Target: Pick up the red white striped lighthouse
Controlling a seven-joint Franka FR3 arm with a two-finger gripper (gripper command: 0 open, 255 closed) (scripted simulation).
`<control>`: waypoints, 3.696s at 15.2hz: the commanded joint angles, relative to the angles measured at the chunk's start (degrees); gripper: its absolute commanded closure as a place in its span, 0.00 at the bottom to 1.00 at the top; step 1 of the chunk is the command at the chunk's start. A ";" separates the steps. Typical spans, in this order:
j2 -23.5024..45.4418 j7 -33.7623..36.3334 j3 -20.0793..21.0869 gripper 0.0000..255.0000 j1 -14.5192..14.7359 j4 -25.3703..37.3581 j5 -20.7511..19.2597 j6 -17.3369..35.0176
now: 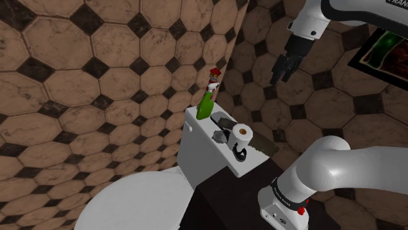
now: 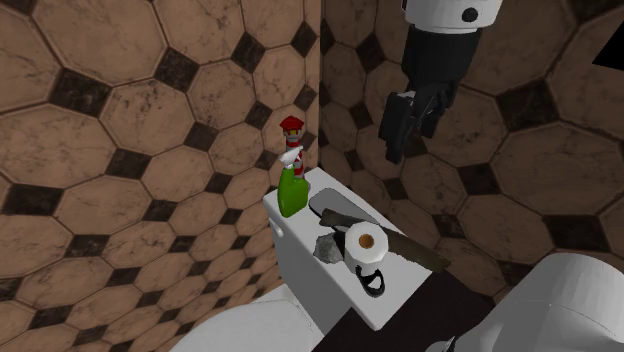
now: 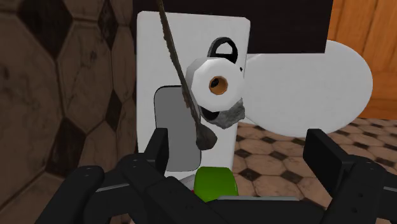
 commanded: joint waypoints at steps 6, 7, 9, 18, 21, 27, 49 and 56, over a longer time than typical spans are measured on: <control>4.81 0.57 0.99 0.00 0.01 -3.39 -2.43 12.53; 6.01 0.76 1.17 0.00 -0.02 -3.81 -2.96 15.01; 8.62 1.21 1.55 0.00 -0.16 -4.39 -4.07 19.92; 23.19 4.87 3.32 0.00 -1.68 -2.49 -10.49 40.11; 28.70 6.83 4.03 0.00 -2.54 -0.21 -13.41 45.74; 40.08 12.09 5.32 0.00 -4.30 6.78 -20.86 54.62; 47.40 18.26 5.30 1.00 -5.06 7.80 -27.71 62.24; 45.13 14.99 5.53 1.00 -4.74 10.46 -24.81 57.71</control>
